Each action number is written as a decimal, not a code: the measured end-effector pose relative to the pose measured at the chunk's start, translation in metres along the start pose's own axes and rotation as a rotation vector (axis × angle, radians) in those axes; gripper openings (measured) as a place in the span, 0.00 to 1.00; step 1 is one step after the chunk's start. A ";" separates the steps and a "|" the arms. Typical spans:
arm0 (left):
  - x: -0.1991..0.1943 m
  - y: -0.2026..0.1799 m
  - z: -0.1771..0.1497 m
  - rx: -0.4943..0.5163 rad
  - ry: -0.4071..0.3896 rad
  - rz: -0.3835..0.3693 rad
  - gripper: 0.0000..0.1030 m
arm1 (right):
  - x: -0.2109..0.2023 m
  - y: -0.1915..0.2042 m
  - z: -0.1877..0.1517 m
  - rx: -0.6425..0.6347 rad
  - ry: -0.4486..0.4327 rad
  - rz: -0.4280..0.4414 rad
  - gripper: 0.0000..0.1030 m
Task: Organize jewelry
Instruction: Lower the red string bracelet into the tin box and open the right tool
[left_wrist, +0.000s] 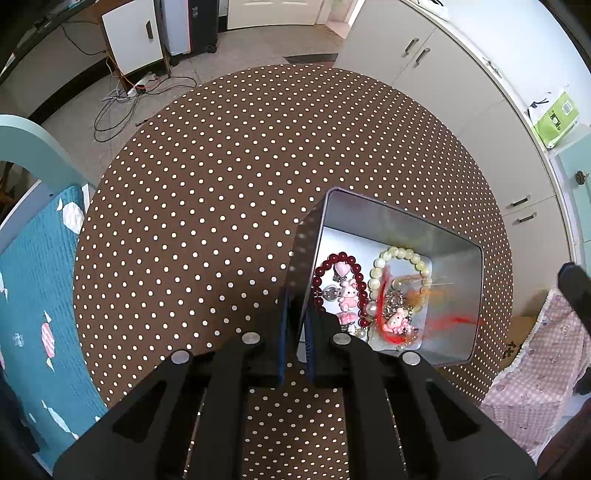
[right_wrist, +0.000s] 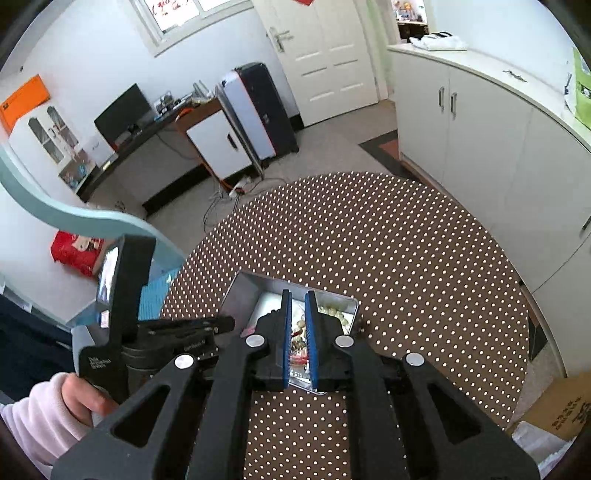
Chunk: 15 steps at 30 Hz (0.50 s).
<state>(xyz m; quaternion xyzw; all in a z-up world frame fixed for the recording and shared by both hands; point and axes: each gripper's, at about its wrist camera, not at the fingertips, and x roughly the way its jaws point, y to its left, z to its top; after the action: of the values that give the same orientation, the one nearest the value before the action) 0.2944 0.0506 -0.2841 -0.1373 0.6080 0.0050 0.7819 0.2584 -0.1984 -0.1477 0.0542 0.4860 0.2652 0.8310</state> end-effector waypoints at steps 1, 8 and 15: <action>0.000 0.000 0.000 0.001 0.001 0.002 0.07 | 0.003 -0.001 -0.001 -0.004 0.017 -0.003 0.27; -0.007 -0.006 0.000 0.027 -0.005 0.025 0.08 | -0.003 -0.003 -0.002 0.011 0.003 -0.035 0.57; -0.038 -0.018 -0.009 0.097 -0.064 0.063 0.29 | -0.013 -0.007 -0.007 0.054 -0.002 -0.050 0.64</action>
<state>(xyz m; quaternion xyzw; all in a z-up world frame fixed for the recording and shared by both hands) 0.2793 0.0374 -0.2465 -0.0798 0.5862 0.0045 0.8062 0.2503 -0.2124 -0.1435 0.0646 0.4935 0.2313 0.8360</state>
